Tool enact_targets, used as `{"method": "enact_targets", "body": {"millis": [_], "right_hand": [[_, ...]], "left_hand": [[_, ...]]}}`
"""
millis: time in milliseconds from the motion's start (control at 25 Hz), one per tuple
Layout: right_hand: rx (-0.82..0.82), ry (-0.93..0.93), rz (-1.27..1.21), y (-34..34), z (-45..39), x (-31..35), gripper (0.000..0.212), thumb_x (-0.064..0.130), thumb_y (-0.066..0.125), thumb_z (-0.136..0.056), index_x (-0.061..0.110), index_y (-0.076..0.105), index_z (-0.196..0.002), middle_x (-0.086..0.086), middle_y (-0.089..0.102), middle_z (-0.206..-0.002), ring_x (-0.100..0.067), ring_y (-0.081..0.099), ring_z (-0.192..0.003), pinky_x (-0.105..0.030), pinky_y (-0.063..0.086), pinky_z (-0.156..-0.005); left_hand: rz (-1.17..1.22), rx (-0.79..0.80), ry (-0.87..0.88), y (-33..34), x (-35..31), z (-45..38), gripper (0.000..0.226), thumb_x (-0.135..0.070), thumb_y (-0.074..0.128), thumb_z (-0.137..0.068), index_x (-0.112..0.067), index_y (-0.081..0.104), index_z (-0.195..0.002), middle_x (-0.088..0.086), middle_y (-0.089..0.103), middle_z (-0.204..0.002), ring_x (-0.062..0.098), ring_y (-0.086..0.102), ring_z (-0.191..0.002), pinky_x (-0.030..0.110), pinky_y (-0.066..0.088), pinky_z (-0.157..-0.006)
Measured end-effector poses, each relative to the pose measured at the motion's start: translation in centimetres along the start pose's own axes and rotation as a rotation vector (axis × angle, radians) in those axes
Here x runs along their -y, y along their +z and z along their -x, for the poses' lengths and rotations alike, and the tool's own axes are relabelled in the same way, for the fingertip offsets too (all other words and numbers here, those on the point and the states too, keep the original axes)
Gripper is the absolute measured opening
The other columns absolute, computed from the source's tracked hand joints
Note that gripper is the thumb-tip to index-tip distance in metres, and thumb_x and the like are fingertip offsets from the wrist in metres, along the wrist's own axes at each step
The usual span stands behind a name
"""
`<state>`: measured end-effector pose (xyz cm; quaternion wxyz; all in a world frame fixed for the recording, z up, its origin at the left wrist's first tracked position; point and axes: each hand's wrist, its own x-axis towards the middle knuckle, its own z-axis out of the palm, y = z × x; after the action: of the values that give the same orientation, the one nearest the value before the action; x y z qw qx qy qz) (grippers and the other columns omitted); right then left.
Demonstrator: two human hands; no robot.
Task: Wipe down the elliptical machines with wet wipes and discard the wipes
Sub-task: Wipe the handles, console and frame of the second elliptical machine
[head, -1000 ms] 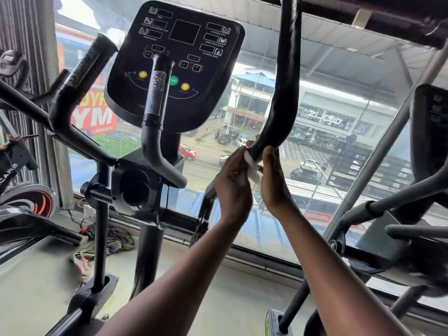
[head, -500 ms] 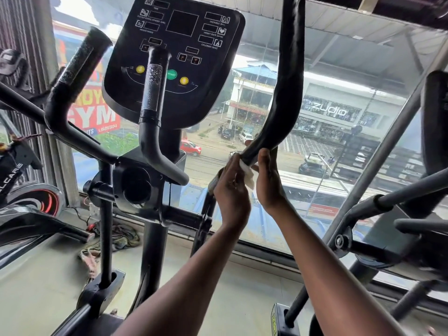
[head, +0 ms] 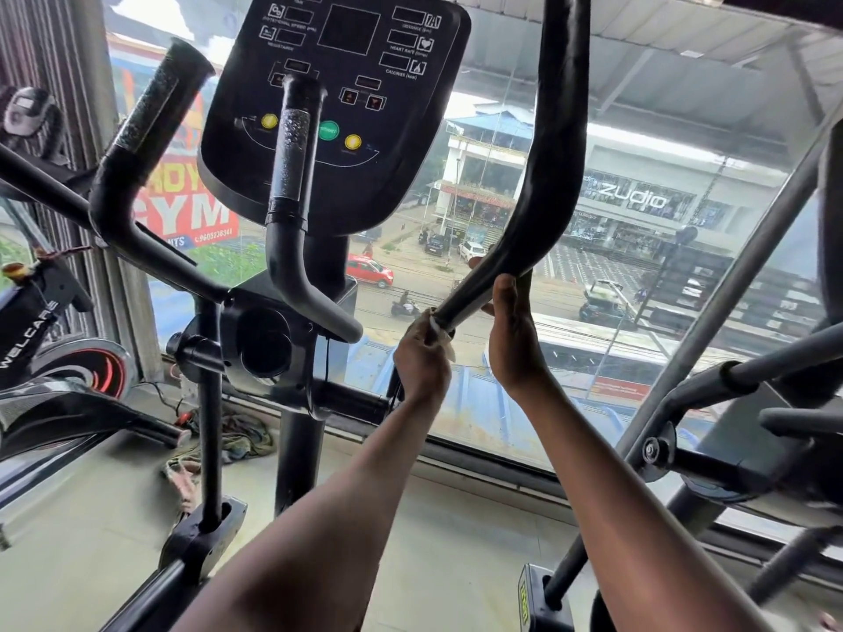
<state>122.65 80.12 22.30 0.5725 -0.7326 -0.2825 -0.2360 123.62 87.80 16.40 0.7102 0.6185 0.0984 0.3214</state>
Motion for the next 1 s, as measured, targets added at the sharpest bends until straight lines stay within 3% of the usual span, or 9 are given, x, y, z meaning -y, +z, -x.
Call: {"method": "enact_targets", "body": {"millis": [120, 200, 320, 440, 520, 640, 760, 880, 1000], "right_hand": [[-0.002, -0.028, 0.025, -0.2, -0.2, -0.1, 0.095, 0.082, 0.027, -0.083, 0.009, 0.029, -0.145, -0.012, 0.046, -0.143, -0.024, 0.042, -0.134, -0.055, 0.033, -0.109], [-0.011, -0.04, 0.032, -0.1, -0.1, -0.4, 0.092, 0.08, 0.026, -0.085, 0.009, 0.03, -0.143, -0.013, 0.047, -0.14, -0.024, 0.044, -0.132, -0.055, 0.035, -0.107], [0.012, -0.087, 0.023, -0.3, -0.4, -0.2, 0.072, 0.075, 0.027, -0.089, 0.024, 0.032, -0.139, -0.012, 0.049, -0.139, -0.024, 0.046, -0.13, -0.049, 0.038, -0.107], [0.015, -0.073, 0.045, -0.5, 0.1, -0.4, 0.04, 0.059, 0.037, -0.094, 0.035, 0.037, -0.126, -0.01, 0.052, -0.128, -0.018, 0.054, -0.115, -0.023, 0.041, -0.097], [-0.147, 0.08, 0.097, 0.0, 2.1, -3.1, 0.03, 0.045, 0.054, -0.091, 0.029, 0.045, -0.114, -0.011, 0.054, -0.116, -0.011, 0.057, -0.093, -0.012, 0.043, -0.083], [-0.193, 0.404, 0.025, 2.2, 4.4, -6.3, 0.018, 0.033, 0.07, -0.077, 0.024, 0.057, -0.086, -0.002, 0.066, -0.085, -0.021, 0.065, -0.075, -0.044, 0.055, -0.078], [-0.162, 0.528, -0.067, 4.4, 3.2, -6.1, 0.021, 0.03, 0.078, -0.077, 0.021, 0.064, -0.09, 0.01, 0.07, -0.08, -0.008, 0.067, -0.076, -0.026, 0.053, -0.067], [-0.229, 0.599, 0.03, 5.2, 1.4, -6.4, 0.032, 0.039, 0.078, -0.077, 0.016, 0.062, -0.092, -0.002, 0.071, -0.089, -0.021, 0.067, -0.086, -0.026, 0.044, -0.063], [-0.26, 0.682, 0.042, 5.2, 0.5, -7.1, 0.041, 0.045, 0.081, -0.072, 0.014, 0.063, -0.092, -0.006, 0.07, -0.091, -0.025, 0.064, -0.088, -0.027, 0.043, -0.067]], "left_hand": [[-0.045, -0.042, 0.098, 0.7, 0.2, 0.2, 0.037, -0.005, 0.046, -0.093, -0.02, 0.067, -0.12, -0.007, 0.072, -0.104, 0.004, 0.063, -0.088, 0.009, 0.046, -0.078], [-0.014, -0.028, 0.066, 0.9, 0.4, 0.2, 0.039, -0.005, 0.045, -0.093, -0.034, 0.07, -0.104, -0.011, 0.071, -0.091, 0.004, 0.063, -0.085, 0.019, 0.049, -0.078], [0.045, 0.008, -0.084, 0.3, 0.7, -0.7, 0.049, 0.001, 0.047, -0.091, -0.044, 0.058, -0.073, -0.018, 0.063, -0.074, -0.003, 0.059, -0.075, 0.019, 0.046, -0.075], [0.041, -0.015, -0.08, 0.0, 1.1, -1.3, 0.043, 0.002, 0.049, -0.085, -0.039, 0.062, -0.078, -0.007, 0.06, -0.094, 0.017, 0.063, -0.092, 0.036, 0.054, -0.086], [-0.004, 0.008, -0.066, -0.2, 1.5, -1.6, 0.033, 0.0, 0.051, -0.081, -0.031, 0.061, -0.082, -0.002, 0.06, -0.093, 0.022, 0.064, -0.088, 0.045, 0.057, -0.08], [-0.033, 0.096, -0.091, -1.1, 1.1, -2.2, 0.022, -0.005, 0.053, -0.084, -0.027, 0.058, -0.085, 0.001, 0.069, -0.084, 0.025, 0.068, -0.081, 0.046, 0.058, -0.072], [-0.035, 0.18, -0.11, -1.8, 0.4, -2.9, 0.018, -0.011, 0.054, -0.088, -0.027, 0.059, -0.092, 0.011, 0.071, -0.097, 0.027, 0.068, -0.09, 0.042, 0.056, -0.079], [-0.053, 0.278, -0.148, -2.7, -0.4, -3.2, 0.025, -0.009, 0.054, -0.088, -0.021, 0.057, -0.11, 0.01, 0.067, -0.1, 0.022, 0.061, -0.087, 0.037, 0.048, -0.077], [-0.148, 0.242, -0.061, -3.5, -1.0, -3.5, 0.028, -0.005, 0.042, -0.094, -0.023, 0.058, -0.108, 0.007, 0.064, -0.112, 0.015, 0.055, -0.093, 0.037, 0.045, -0.09]]}}
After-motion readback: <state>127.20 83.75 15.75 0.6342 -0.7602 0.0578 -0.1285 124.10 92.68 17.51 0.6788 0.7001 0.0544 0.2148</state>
